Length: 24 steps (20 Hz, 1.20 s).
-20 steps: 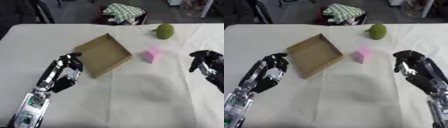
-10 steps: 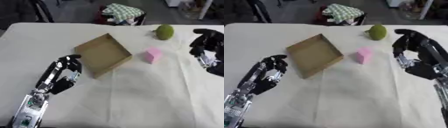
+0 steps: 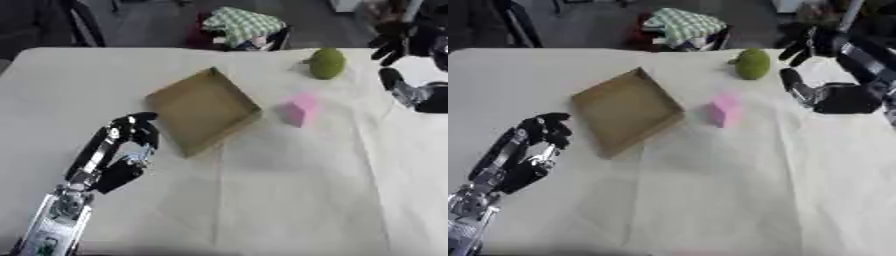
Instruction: Pick up objects on the table and place them in the box.
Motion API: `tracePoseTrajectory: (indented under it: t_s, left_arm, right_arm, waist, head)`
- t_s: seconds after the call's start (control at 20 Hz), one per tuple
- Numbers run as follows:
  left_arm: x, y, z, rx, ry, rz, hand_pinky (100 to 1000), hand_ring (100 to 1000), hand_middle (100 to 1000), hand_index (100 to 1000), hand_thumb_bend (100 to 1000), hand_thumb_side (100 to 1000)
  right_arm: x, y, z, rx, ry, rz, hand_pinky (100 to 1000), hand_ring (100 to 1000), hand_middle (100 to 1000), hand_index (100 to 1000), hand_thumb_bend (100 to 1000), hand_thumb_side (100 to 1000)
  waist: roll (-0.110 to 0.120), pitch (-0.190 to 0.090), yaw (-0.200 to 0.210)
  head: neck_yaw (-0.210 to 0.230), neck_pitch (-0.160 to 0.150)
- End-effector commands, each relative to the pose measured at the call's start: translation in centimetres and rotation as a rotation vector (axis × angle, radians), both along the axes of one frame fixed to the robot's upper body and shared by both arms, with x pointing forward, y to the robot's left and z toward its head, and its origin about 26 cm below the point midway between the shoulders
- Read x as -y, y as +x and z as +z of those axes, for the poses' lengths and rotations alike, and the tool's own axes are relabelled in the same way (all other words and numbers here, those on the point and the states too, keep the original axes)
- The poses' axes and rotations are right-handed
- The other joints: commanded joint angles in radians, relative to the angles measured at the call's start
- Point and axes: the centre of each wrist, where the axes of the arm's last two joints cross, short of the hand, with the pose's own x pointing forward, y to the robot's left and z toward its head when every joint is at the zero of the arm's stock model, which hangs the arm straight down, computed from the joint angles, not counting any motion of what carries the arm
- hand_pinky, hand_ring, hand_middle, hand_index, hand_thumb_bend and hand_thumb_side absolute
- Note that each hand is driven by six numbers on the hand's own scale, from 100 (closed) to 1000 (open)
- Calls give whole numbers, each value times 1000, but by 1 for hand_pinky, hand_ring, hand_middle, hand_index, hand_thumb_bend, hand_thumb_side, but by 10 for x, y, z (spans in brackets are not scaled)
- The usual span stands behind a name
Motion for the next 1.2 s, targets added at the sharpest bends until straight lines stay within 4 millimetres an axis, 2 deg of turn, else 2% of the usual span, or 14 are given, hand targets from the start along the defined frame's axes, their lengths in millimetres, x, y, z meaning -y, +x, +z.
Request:
tracePoseTrajectory:
  t_s: [0.05,0.25,0.3,0.5,0.65,0.7,0.75,0.95,1.2]
  left_arm:
    - [-1,1,8,26,1,-12,613,589,600,854,105,639]
    - [-1,1,8,26,1,-11,613,589,600,854,105,639]
    - [0,1,8,24,0,-16,613,590,601,855,100,667]
    - [3,1,7,15,-5,-33,614,591,601,856,100,677]
    - [4,1,6,14,-7,-35,614,592,601,856,100,680]
    - [4,1,6,13,-8,-36,614,592,601,856,100,680]
    - [4,1,6,13,-9,-38,614,592,602,856,100,683]
    - [6,1,6,10,-12,-47,615,592,602,857,100,684]
    - [8,1,7,11,-15,-56,616,593,603,858,100,685]
  right_arm:
    - [15,7,12,-10,-43,-5,663,739,781,958,100,417]
    - [18,10,11,-13,-45,0,663,739,781,958,100,417]
    - [17,11,11,-20,-51,0,713,782,838,965,100,549]
    - [-2,32,11,-98,-122,-16,726,795,851,966,100,594]
    - [-10,48,8,-155,-161,-39,731,801,855,967,100,625]
    - [-10,52,6,-165,-175,-40,736,808,856,968,100,572]
    - [-11,56,4,-174,-190,-36,740,814,863,969,100,620]
    - [-16,71,-10,-186,-260,-16,755,835,879,968,100,600]
    - [-21,77,-19,-138,-357,20,773,857,897,970,100,566]
  waist:
    - [-1,-12,-2]
    - [-1,-12,-2]
    - [1,-13,3]
    - [8,-14,17]
    - [11,-15,19]
    - [12,-16,19]
    - [13,-16,21]
    - [18,-18,29]
    - [25,-18,42]
  head:
    - [-2,5]
    - [-2,5]
    - [-9,5]
    - [-24,5]
    - [-27,5]
    - [-28,5]
    - [-30,5]
    - [-37,5]
    - [-45,5]
